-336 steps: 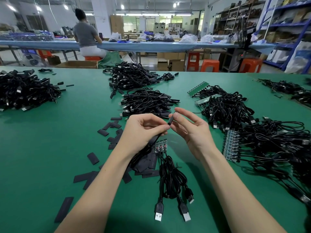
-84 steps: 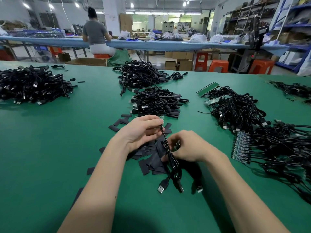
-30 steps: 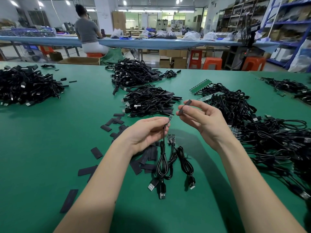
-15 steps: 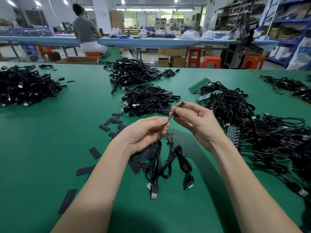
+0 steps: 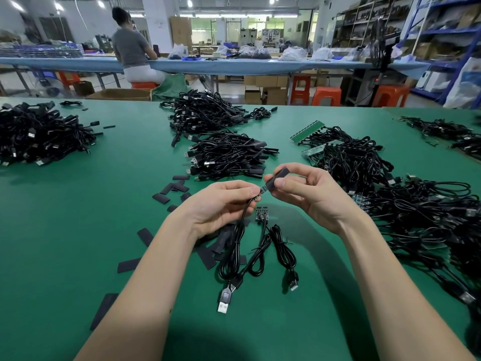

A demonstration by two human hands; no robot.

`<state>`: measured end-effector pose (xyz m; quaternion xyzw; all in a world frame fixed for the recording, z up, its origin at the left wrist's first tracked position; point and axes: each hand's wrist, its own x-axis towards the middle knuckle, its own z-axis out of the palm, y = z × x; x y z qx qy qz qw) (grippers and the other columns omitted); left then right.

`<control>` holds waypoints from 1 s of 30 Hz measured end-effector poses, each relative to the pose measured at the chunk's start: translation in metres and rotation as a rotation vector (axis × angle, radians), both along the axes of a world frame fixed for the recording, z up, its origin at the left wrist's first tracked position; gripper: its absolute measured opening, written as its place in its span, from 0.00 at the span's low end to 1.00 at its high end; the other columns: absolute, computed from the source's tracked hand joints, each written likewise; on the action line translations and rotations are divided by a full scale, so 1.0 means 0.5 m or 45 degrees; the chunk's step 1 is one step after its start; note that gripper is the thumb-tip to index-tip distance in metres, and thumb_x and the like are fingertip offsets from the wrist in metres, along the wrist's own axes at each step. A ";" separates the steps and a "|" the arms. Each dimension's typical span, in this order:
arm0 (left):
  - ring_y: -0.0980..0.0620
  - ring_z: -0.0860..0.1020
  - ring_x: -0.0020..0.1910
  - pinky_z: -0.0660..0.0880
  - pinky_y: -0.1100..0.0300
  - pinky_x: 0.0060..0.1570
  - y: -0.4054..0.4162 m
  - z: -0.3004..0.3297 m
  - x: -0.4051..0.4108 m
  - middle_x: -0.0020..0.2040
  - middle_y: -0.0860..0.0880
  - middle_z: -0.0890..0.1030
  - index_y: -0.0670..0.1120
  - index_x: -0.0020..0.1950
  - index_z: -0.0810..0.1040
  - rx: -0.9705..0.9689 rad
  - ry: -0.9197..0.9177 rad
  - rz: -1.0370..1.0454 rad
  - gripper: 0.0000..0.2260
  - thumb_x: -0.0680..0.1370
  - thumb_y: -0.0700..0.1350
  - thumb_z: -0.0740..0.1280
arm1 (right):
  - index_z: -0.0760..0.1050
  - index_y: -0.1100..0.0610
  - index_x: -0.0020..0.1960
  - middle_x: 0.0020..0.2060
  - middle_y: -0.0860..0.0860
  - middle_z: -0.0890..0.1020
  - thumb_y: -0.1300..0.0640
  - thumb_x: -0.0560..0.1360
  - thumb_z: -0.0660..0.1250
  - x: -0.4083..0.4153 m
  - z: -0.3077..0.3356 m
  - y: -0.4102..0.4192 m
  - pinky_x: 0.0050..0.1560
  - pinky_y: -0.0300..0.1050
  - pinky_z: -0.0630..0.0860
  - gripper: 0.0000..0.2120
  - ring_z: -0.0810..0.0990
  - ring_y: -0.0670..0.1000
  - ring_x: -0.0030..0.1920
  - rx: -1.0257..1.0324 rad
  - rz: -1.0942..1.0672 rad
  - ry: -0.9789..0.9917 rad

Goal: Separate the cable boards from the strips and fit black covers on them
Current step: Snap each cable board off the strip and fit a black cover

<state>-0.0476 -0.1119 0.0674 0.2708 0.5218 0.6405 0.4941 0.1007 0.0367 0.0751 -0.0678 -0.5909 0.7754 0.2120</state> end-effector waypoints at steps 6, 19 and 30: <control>0.56 0.80 0.35 0.79 0.67 0.38 -0.003 0.005 0.002 0.38 0.47 0.82 0.42 0.45 0.84 0.045 -0.048 -0.021 0.05 0.71 0.40 0.72 | 0.85 0.55 0.45 0.49 0.58 0.87 0.65 0.68 0.73 -0.004 -0.005 -0.007 0.50 0.38 0.81 0.08 0.86 0.50 0.48 -0.041 0.000 0.067; 0.55 0.80 0.37 0.79 0.65 0.41 -0.007 0.001 -0.010 0.41 0.46 0.82 0.45 0.43 0.85 0.013 0.062 -0.056 0.04 0.70 0.42 0.74 | 0.84 0.56 0.47 0.49 0.61 0.86 0.62 0.67 0.75 -0.013 -0.014 -0.012 0.51 0.43 0.81 0.09 0.86 0.55 0.46 0.113 0.025 0.043; 0.50 0.86 0.43 0.79 0.63 0.47 -0.001 0.004 -0.013 0.45 0.46 0.87 0.44 0.46 0.83 0.107 0.833 0.134 0.07 0.72 0.37 0.78 | 0.82 0.62 0.53 0.46 0.61 0.86 0.65 0.66 0.74 -0.021 -0.029 0.001 0.48 0.38 0.81 0.15 0.86 0.52 0.45 -0.236 -0.105 -0.035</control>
